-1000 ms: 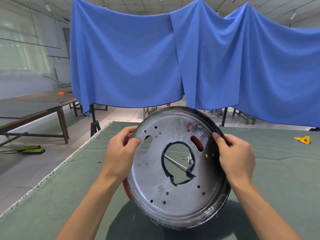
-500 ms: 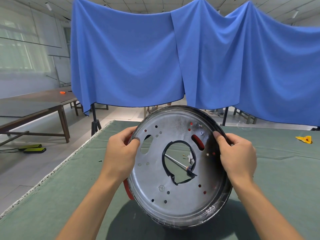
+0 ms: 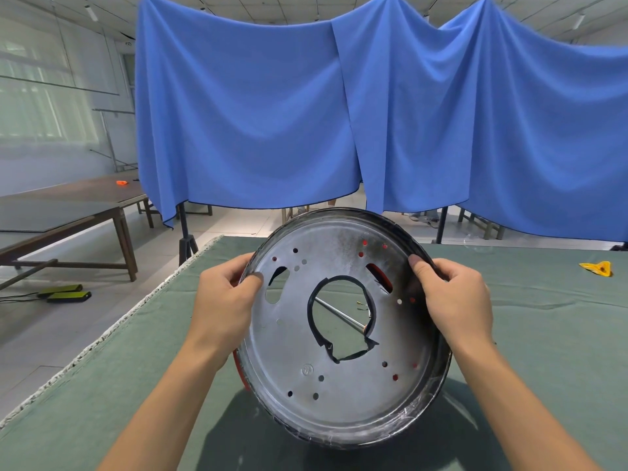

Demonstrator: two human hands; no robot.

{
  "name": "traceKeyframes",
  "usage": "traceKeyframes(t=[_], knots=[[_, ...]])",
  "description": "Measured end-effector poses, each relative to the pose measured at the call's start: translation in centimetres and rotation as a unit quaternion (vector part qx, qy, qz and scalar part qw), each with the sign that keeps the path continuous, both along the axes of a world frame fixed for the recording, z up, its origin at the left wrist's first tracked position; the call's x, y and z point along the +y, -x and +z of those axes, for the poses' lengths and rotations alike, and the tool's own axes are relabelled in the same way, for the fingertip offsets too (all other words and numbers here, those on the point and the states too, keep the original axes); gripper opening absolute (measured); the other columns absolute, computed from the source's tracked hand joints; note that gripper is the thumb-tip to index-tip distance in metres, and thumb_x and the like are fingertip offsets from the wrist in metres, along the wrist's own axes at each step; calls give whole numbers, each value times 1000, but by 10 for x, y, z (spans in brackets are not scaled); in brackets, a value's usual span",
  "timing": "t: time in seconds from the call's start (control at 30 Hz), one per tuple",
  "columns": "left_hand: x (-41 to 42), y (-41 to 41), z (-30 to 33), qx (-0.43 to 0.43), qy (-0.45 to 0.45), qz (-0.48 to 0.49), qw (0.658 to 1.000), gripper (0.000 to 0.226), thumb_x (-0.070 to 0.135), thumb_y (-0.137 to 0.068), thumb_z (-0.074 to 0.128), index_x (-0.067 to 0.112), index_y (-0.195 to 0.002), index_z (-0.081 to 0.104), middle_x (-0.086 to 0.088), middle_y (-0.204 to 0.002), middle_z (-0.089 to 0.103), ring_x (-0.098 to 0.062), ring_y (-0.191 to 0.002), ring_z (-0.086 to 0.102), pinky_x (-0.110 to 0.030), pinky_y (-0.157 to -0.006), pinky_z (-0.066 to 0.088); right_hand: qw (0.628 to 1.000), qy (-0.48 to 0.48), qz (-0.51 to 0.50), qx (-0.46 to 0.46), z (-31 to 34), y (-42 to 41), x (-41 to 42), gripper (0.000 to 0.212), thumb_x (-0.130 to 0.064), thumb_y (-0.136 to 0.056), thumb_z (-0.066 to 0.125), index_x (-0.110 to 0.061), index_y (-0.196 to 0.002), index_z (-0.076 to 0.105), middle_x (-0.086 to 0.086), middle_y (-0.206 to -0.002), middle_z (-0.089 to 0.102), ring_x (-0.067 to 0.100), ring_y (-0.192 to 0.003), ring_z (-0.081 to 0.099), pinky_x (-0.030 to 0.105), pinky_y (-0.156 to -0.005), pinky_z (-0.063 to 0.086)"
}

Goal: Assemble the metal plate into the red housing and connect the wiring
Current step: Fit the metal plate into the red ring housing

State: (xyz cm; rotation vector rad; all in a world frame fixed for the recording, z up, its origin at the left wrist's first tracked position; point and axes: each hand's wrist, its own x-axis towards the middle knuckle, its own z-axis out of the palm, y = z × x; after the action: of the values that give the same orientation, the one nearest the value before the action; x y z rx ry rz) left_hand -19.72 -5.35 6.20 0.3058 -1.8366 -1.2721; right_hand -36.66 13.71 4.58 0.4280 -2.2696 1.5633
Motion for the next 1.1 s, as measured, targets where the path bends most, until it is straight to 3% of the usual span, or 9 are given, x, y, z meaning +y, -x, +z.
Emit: traceKeyframes(t=[0.1, 0.23, 0.37, 0.5, 0.6, 0.7, 0.87, 1.1], knots=[[-4, 0, -2, -7, -17, 0, 1000, 54, -5, -88, 50, 40, -70, 74, 4, -71, 72, -7, -60, 62, -18, -55, 50, 999, 2, 32, -13, 1, -2, -1, 41, -41, -88, 59, -5, -68, 61, 5, -57, 62, 29, -63, 53, 34, -57, 39], [-7, -1, -4, -15, -27, 1, 1000, 55, -6, -88, 51, 39, -66, 74, 5, -68, 72, -6, -56, 61, -14, -52, 49, 999, -6, 49, -15, 2, -2, 0, 36, -32, -87, 63, -10, -59, 56, -3, -46, 45, 23, -55, 39, 32, -53, 30], [-12, -1, -7, -30, -37, 5, 999, 48, -4, -88, 52, 35, -69, 74, -6, -71, 71, -18, -62, 60, -27, -57, 51, 997, -12, 73, -13, 1, 2, 2, 33, -29, -86, 65, -4, -65, 60, -2, -46, 45, 22, -55, 37, 31, -54, 30], [-13, -2, -7, -34, -40, -2, 999, 52, -4, -88, 53, 40, -69, 75, 4, -72, 73, -10, -60, 63, -21, -55, 53, 993, -27, 111, -26, 5, 4, 2, 11, -22, -85, 66, -20, -77, 72, -4, -59, 65, 23, -61, 56, 35, -61, 45], [-12, -2, -6, -37, -41, -6, 998, 53, -4, -88, 53, 40, -68, 75, 5, -72, 73, -8, -59, 65, -19, -56, 53, 989, -22, 138, -39, 6, 5, 3, 12, -16, -86, 66, -23, -78, 73, -1, -68, 71, 25, -68, 64, 42, -70, 53], [-13, -2, -6, -39, -44, -4, 998, 53, -4, -88, 53, 39, -68, 75, 5, -71, 73, -8, -59, 65, -19, -55, 53, 987, -17, 151, -50, 7, 6, 3, 15, -12, -85, 67, -23, -77, 73, 0, -70, 71, 30, -73, 67, 46, -73, 56], [-14, -2, -8, -47, -58, 5, 997, 51, -2, -89, 54, 39, -65, 74, 3, -68, 73, -11, -57, 66, -24, -54, 55, 990, -7, 134, -37, 6, 4, 1, 12, -17, -86, 67, -23, -77, 73, -4, -66, 70, 19, -61, 64, 43, -69, 54], [-13, -2, -8, -47, -62, 5, 997, 49, -2, -89, 55, 37, -66, 75, 0, -70, 73, -15, -58, 67, -29, -56, 57, 992, -13, 125, -30, 6, 4, 2, 13, -21, -86, 67, -28, -76, 72, -8, -66, 70, 19, -66, 65, 42, -69, 54]])
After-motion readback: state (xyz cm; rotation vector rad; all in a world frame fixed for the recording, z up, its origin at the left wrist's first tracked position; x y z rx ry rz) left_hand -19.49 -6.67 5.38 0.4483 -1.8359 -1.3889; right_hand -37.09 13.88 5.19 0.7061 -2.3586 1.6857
